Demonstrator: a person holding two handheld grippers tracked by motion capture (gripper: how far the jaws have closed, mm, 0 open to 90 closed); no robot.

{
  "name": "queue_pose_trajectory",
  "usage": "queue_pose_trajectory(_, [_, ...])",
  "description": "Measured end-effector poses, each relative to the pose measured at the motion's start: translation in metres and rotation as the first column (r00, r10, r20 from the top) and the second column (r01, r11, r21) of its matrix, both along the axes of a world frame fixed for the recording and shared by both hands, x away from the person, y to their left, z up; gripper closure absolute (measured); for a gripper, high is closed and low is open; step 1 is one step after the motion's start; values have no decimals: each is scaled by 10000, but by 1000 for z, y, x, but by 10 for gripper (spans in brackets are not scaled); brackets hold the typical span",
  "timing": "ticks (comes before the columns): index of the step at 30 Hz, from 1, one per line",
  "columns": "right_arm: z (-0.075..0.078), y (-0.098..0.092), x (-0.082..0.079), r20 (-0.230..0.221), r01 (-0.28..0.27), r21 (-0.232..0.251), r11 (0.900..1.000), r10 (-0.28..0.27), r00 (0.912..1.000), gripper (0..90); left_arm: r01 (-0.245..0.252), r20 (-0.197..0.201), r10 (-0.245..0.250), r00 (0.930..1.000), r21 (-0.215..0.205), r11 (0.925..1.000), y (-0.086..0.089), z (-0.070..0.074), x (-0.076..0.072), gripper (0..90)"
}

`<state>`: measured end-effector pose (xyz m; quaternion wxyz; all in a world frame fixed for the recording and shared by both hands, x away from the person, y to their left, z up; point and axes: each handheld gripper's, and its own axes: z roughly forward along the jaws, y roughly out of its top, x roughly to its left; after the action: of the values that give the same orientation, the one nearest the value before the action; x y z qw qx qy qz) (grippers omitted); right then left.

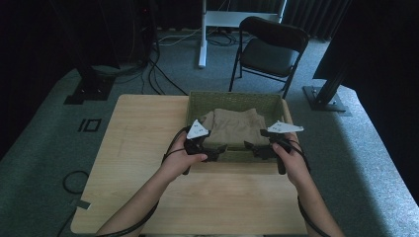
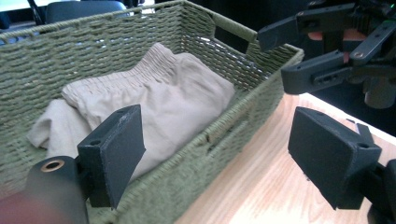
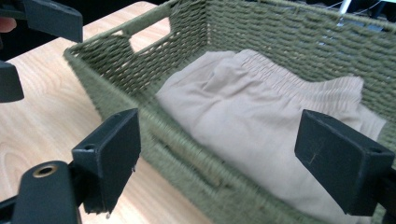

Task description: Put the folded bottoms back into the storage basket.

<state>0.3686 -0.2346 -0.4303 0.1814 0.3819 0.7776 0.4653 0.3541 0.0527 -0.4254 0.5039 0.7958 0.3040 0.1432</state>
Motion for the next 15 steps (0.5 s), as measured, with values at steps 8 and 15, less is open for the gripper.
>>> queue_pose_trajectory(8, [-14, 4, -20, -56, -317, 115, 9994, 318, 9995, 141, 627, -12, -628, 9980, 424, 9971, -3, -11, -18, 195])
queue_pose_trajectory(15, [-27, 7, -33, -26, -598, -129, 9981, 598, 9982, 140, 678, -112, -673, 9977, 471, 9966, 0, -23, -27, 195])
